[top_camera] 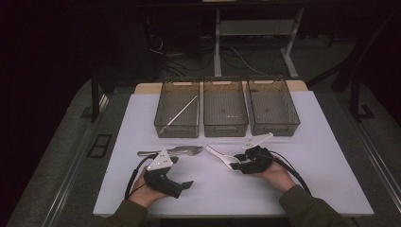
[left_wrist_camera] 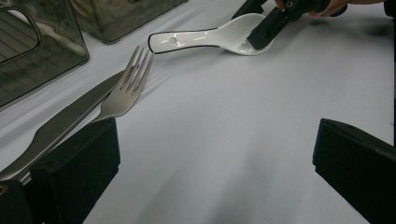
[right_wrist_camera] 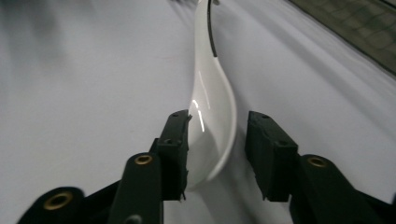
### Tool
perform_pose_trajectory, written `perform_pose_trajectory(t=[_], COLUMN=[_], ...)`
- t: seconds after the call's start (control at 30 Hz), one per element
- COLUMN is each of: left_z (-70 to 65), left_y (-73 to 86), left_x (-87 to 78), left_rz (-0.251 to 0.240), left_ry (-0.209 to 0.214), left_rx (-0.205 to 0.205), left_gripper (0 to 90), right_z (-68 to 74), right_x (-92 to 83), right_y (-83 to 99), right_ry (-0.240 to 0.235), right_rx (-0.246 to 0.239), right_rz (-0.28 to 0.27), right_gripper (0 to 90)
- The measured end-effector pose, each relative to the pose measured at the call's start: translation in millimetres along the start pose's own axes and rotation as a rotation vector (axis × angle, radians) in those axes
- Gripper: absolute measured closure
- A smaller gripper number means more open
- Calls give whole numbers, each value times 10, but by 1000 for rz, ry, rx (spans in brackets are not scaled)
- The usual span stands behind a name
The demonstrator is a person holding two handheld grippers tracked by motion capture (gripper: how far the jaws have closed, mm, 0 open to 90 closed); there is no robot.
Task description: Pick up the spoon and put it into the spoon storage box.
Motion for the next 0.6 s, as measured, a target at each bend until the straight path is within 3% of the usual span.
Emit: perform_pose_trajectory(t=[0.17,0.53,0.6], left_z=[-3,-3,-1], left_y=[-1,-26,-29], left_x=[1,-16,-24], left_rz=[-1,-27,-32], left_ry=[1,11,17], left_rx=[-1,10,14], left_gripper=[0,0,0], right_z=[59,92,107], right_x=[8,-14,-18], right_y=[5,-13,-19], right_ry=[-17,-29,-15], right_rx=[-23,16,3], right_rz=[7,-10,-8], right_gripper=[655,810,812])
Point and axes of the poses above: each handheld gripper's, and its own axes: x roughly forward along the jaws, y roughly out of its underside, z roughly to its left, the point moved 9 cm from there along x, roughly forward along the jaws, and after that the axes turned 1 degree about x, right-handed, at the moved point
